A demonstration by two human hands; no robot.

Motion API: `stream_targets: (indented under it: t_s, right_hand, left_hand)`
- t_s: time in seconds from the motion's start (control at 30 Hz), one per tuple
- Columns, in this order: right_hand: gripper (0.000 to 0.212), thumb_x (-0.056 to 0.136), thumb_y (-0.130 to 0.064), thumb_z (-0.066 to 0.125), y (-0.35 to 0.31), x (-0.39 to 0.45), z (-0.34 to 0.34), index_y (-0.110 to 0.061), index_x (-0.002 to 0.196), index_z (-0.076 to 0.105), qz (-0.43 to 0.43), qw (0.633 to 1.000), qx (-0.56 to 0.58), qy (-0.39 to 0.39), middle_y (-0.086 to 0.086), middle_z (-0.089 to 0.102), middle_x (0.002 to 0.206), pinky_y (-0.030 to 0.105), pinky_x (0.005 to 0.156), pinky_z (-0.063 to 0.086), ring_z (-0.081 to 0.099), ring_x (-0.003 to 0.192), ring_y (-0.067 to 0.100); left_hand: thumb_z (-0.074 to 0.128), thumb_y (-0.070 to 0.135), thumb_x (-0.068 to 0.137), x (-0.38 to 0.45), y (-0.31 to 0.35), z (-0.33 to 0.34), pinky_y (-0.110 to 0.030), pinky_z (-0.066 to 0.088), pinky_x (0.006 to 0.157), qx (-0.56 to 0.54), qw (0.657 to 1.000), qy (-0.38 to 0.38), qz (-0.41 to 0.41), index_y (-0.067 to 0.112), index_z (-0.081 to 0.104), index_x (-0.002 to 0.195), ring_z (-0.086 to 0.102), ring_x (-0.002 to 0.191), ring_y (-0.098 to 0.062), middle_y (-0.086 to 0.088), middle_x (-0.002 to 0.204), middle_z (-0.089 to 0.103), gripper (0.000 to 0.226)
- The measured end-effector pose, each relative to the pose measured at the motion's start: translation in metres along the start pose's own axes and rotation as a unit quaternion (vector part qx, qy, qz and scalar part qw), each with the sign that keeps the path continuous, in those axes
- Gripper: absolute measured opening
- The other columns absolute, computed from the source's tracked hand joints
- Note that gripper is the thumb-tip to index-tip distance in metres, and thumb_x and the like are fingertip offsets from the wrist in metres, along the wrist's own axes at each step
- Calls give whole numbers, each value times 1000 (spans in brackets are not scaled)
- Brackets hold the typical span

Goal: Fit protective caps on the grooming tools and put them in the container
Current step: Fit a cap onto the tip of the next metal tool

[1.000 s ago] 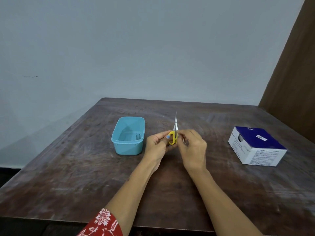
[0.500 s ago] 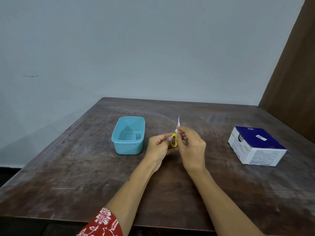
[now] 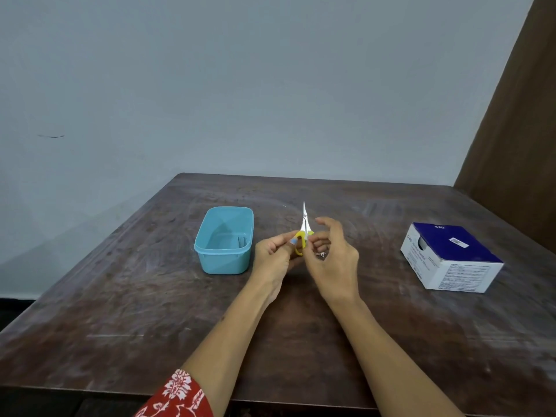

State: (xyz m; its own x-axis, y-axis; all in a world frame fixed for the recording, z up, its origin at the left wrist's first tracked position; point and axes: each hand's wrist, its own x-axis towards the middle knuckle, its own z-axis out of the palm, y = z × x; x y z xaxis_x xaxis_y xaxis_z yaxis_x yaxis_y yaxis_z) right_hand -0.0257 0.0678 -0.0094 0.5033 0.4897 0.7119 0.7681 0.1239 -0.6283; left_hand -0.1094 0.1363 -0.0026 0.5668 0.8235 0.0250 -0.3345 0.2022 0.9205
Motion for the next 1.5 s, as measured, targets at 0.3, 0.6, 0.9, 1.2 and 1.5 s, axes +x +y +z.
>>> stream_targets:
  t_s: [0.3, 0.6, 0.9, 1.2, 1.5]
  right_hand:
    - [34, 77, -2, 72, 5, 2, 0, -13, 107, 60, 0, 999, 5, 37, -2, 67, 80, 9, 68, 48, 60, 70, 7]
    - [34, 77, -4, 72, 5, 2, 1, -14, 107, 59, -4, 999, 8, 41, -1, 67, 80, 9, 69, 48, 60, 70, 8]
    - [37, 78, -2, 71, 2, 2, 0, -10, 112, 57, 4, 999, 13, 36, -3, 65, 81, 13, 70, 50, 61, 72, 10]
    - [41, 77, -1, 72, 2, 3, -1, -9, 113, 53, 22, 998, 24, 53, 0, 66, 79, 14, 68, 50, 62, 70, 11]
    - [31, 77, -11, 71, 2, 2, -2, -17, 102, 54, 80, 995, -36, 51, -12, 60, 75, 32, 68, 54, 61, 71, 9]
  left_hand:
    - [53, 3, 91, -2, -2, 2, -27, 58, 72, 18, 999, -28, -3, -1, 66, 108, 68, 89, -19, -15, 98, 71, 22]
    - [54, 3, 91, -2, -1, 3, -28, 58, 75, 38, 999, -13, 4, 2, 66, 109, 68, 95, -23, -15, 102, 71, 22]
    - [54, 2, 91, -1, -2, 3, -32, 58, 79, 38, 999, -6, 20, 3, 66, 107, 69, 93, -22, -14, 100, 71, 21]
    - [53, 2, 91, 0, -3, 0, -30, 58, 77, 25, 999, -20, 40, 2, 67, 105, 69, 93, -21, -14, 100, 72, 20]
    - [47, -2, 93, -2, -2, 2, -33, 57, 82, 38, 997, 7, 64, -4, 62, 110, 68, 89, -22, -16, 100, 69, 23]
